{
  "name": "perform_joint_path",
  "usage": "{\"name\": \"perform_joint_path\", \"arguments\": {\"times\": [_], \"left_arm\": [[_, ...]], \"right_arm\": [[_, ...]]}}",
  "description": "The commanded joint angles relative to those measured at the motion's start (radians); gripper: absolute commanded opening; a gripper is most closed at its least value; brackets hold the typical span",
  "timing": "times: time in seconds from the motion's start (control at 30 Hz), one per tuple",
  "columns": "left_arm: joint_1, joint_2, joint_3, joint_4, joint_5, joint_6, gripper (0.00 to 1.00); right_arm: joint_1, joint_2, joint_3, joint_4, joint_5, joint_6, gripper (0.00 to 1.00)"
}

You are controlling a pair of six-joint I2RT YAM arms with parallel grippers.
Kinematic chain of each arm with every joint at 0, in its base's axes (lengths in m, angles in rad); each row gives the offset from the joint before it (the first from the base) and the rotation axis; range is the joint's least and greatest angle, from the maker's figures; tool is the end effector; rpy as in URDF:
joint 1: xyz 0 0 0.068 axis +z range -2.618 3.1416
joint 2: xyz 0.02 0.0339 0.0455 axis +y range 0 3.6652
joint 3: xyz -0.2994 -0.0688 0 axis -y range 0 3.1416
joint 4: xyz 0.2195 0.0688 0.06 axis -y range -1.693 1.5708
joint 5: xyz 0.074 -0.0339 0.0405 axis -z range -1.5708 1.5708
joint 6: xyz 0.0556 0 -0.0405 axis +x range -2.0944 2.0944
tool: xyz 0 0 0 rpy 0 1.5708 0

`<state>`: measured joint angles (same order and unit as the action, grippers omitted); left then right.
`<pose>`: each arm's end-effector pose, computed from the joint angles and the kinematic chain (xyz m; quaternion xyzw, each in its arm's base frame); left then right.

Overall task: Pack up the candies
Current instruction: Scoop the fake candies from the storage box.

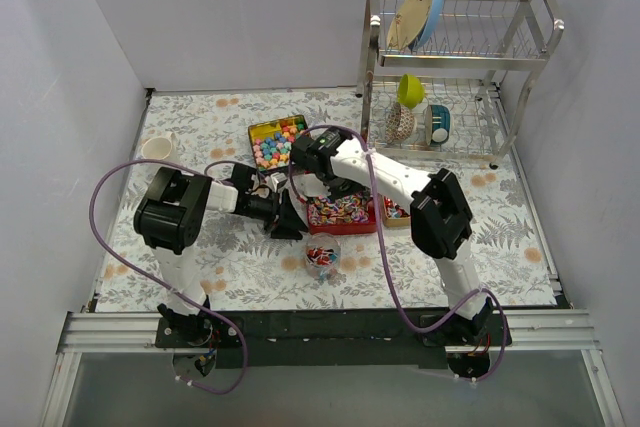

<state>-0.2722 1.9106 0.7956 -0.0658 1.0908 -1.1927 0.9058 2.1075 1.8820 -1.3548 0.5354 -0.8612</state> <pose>0.2836 -0.1304 0.1329 0.2825 -0.7961 0.4892 0.2171 0.2687 0.2967 0.2584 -0.7462 0.6109 -0.2645 0.0013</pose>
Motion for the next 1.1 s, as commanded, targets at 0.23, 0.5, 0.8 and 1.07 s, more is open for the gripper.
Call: {"name": "perform_joint_path", "arguments": {"times": [0.23, 0.5, 0.8, 1.07], "left_arm": [[-0.004, 0.085, 0.020, -0.017, -0.094, 0.012, 0.43], [-0.005, 0.107, 0.054, -0.038, -0.085, 0.010, 0.42], [-0.009, 0.127, 0.079, -0.049, -0.081, 0.010, 0.42], [-0.016, 0.110, 0.065, -0.049, -0.083, 0.019, 0.41]], "right_arm": [[-0.108, 0.082, 0.078, 0.103, -0.387, 0.165, 0.01], [-0.154, 0.046, 0.011, 0.080, -0.394, 0.188, 0.01], [-0.142, 0.084, 0.015, 0.102, -0.351, 0.240, 0.01], [-0.105, 0.193, 0.141, 0.125, -0.336, 0.258, 0.01]]}}
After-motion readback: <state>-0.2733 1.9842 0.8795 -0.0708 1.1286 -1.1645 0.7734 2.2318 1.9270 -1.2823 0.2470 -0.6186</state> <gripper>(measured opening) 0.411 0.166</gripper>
